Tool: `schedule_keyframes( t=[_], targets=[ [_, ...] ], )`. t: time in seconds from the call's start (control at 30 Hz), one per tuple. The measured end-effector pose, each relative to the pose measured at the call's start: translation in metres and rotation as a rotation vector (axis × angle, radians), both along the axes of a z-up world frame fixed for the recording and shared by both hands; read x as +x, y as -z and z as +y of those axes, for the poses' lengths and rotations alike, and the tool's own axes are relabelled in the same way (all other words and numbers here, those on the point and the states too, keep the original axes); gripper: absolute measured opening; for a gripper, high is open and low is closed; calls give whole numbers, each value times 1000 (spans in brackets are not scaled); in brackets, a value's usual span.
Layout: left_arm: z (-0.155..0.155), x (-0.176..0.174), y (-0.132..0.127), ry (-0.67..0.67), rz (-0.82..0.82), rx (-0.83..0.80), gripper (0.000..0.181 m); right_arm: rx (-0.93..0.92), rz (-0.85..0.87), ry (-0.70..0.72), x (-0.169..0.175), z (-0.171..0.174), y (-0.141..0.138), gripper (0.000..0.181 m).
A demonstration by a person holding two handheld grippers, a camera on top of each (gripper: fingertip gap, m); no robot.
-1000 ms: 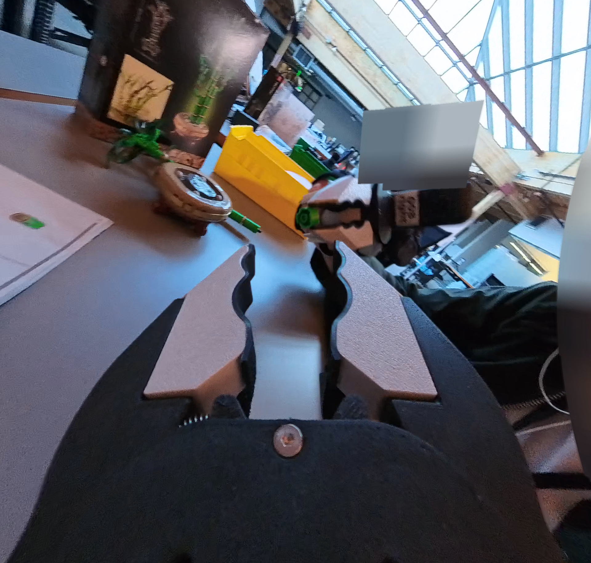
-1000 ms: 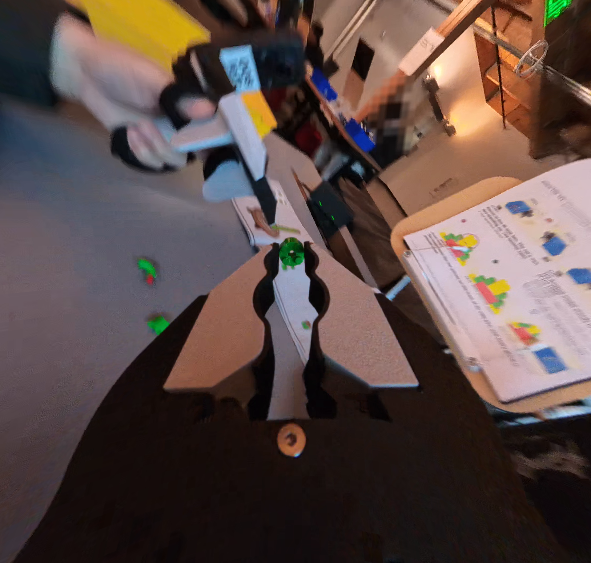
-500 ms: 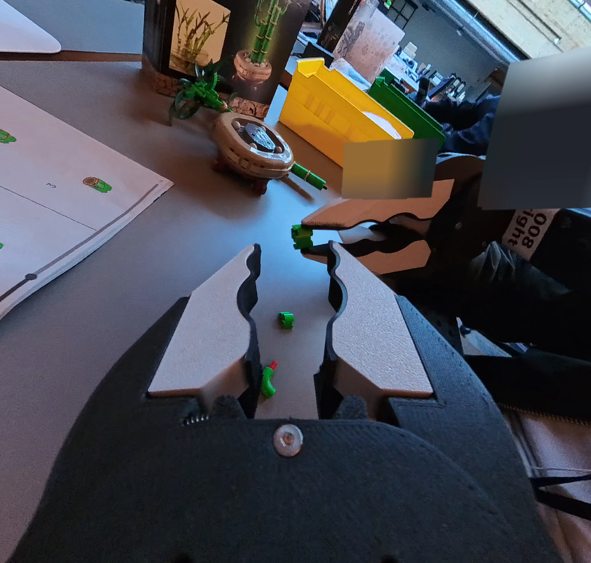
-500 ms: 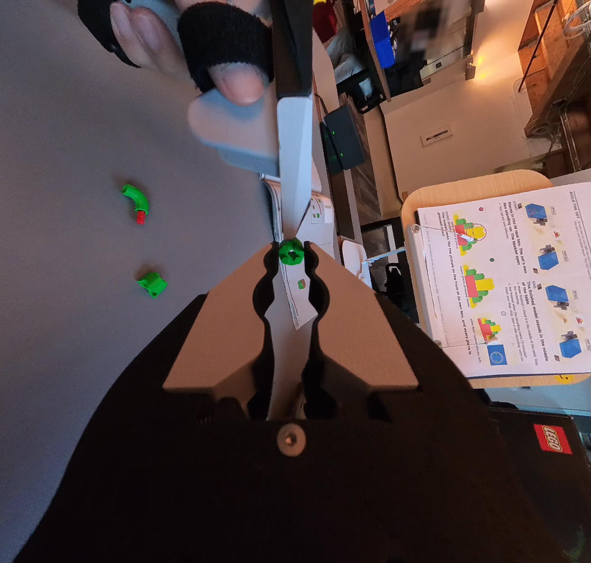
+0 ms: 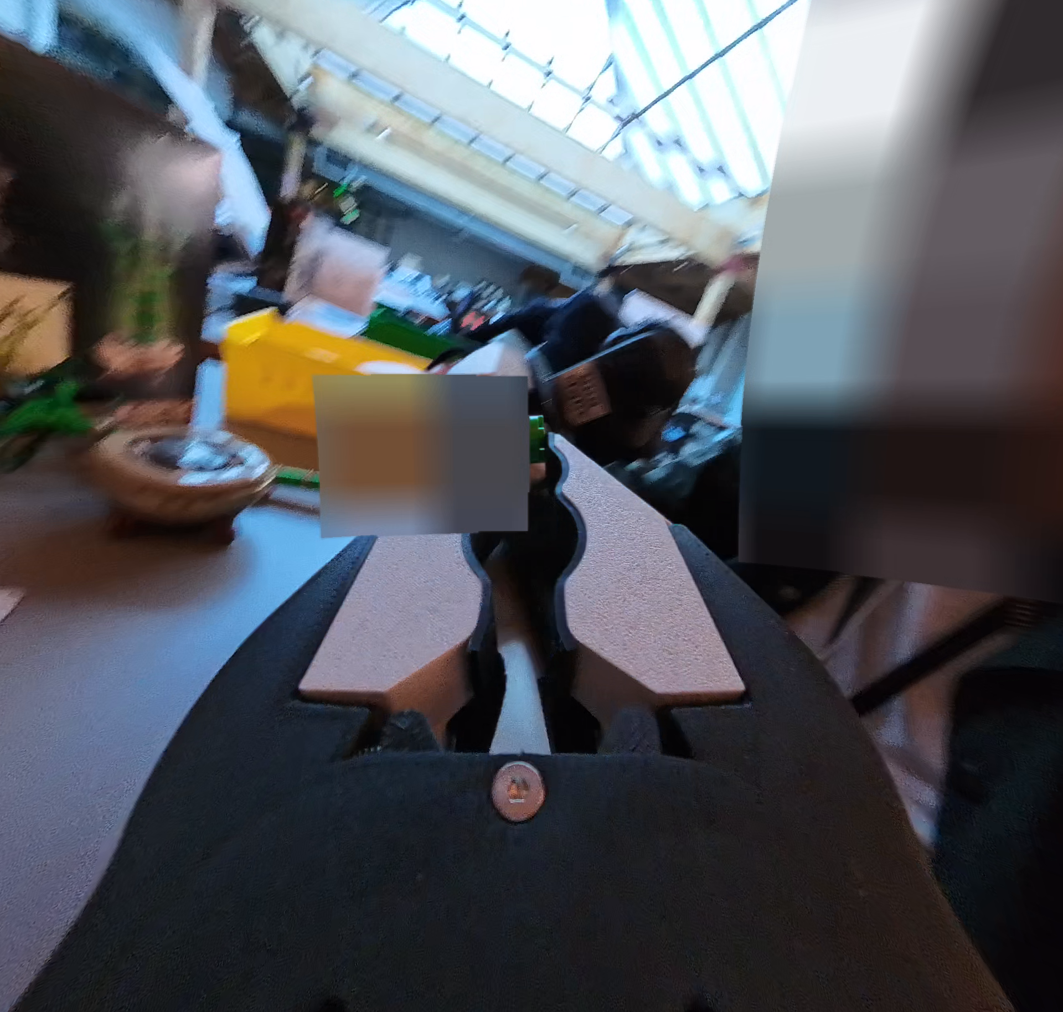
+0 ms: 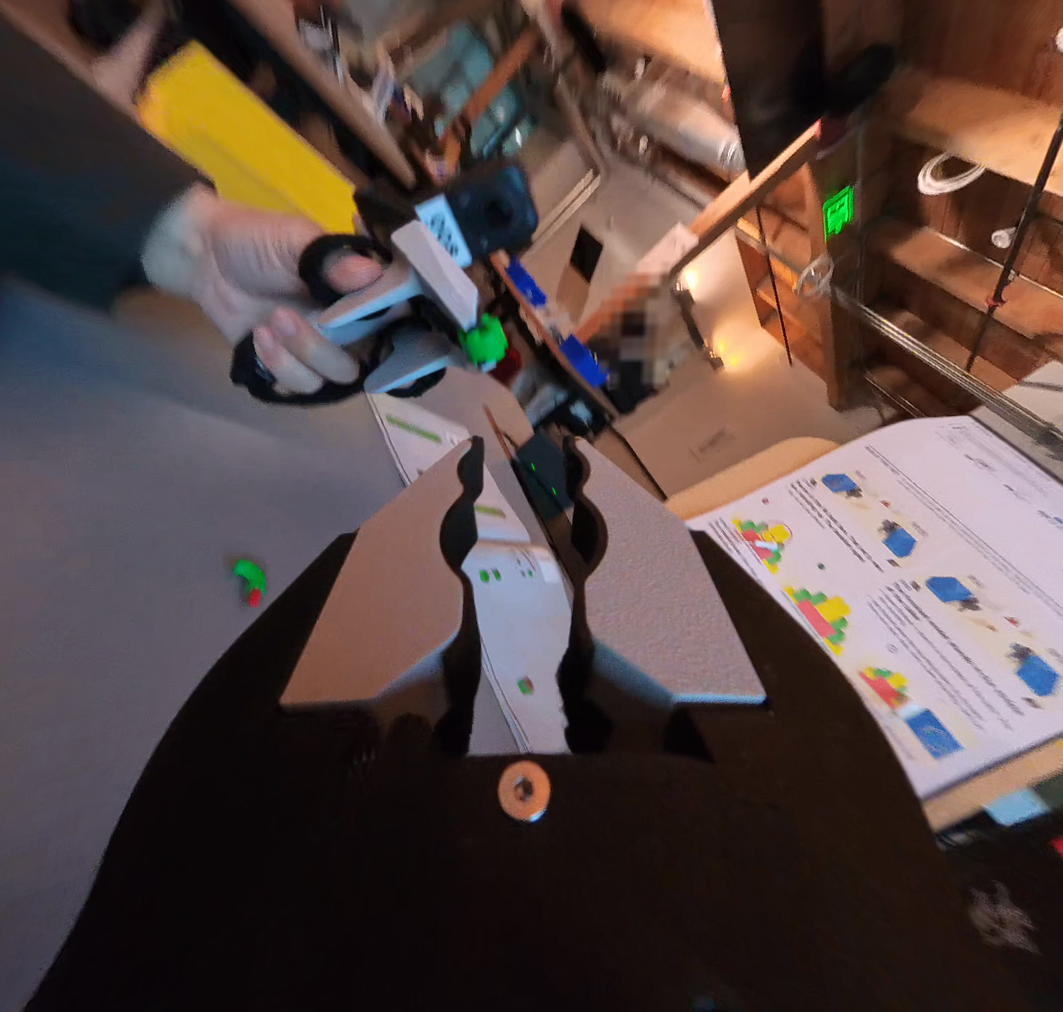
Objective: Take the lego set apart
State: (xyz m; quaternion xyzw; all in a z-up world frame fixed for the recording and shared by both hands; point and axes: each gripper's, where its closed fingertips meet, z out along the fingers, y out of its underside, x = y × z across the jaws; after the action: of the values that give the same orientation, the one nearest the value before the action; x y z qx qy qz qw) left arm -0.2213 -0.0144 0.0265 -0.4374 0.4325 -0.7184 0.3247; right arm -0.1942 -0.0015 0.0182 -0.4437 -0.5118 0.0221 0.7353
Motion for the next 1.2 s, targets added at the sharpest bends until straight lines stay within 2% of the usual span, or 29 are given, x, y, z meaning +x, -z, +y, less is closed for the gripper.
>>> schedule_keyframes(
  t=[0.1,0.17,0.2,0.27,0.33,0.4,0.43,0.47,0.5,0.53,0.6,0.63,0.7,0.73,0.87,0.9,0.93,0.97,1.07,1.13,1.2],
  targets=[
    [-15,-17,-29,112,-164,-32,9,-78,109,-43,10,4,-6,26],
    [-12,-19,-36,54,-133,41,9,-130,105,-9,16,16,2,26],
    [1,-18,-36,-72,-61,120,9,-145,81,21,18,23,9,26],
    [65,-35,-38,-551,197,316,9,-163,16,73,20,34,25,26],
    [115,-93,-62,-997,431,515,10,-187,-38,97,20,40,39,26],
    [146,-168,-85,-1360,680,626,9,-225,-79,95,17,43,52,26],
    [156,-208,-87,-1494,839,612,9,-248,-98,76,13,43,58,26],
    [163,-254,-80,-1628,1035,506,10,-270,-111,52,10,41,63,26],
    [164,-296,-65,-1706,1203,324,9,-286,-120,34,8,40,67,26],
    [161,-317,-40,-1663,1289,105,9,-293,-127,27,6,39,70,26],
    [166,-328,-1,-1541,1213,-214,9,-284,-130,34,8,40,70,26],
    [169,-337,19,-1507,1237,-273,9,-282,-122,37,9,40,69,25],
    [167,-368,55,-1471,1450,-307,9,-296,-113,35,12,40,67,25],
    [168,-378,67,-1468,1498,-318,9,-295,-110,41,13,41,66,25],
    [169,-382,94,-1402,1450,-503,12,-315,-138,51,17,41,69,25],
    [167,-385,97,-1398,1454,-547,25,-327,-147,52,19,41,70,23],
    [166,-386,98,-1400,1454,-584,34,-338,-142,46,19,41,70,21],
    [166,-387,95,-1415,1438,-609,36,-354,-127,31,18,40,70,21],
    [177,-372,61,-1479,1276,-540,36,-463,-125,-40,14,34,81,22],
    [191,-353,16,-1563,1100,-384,32,-583,-164,-104,12,27,98,27],
    [201,-317,-44,-1612,830,-163,31,-702,-216,-145,14,20,116,29]
  ],
)
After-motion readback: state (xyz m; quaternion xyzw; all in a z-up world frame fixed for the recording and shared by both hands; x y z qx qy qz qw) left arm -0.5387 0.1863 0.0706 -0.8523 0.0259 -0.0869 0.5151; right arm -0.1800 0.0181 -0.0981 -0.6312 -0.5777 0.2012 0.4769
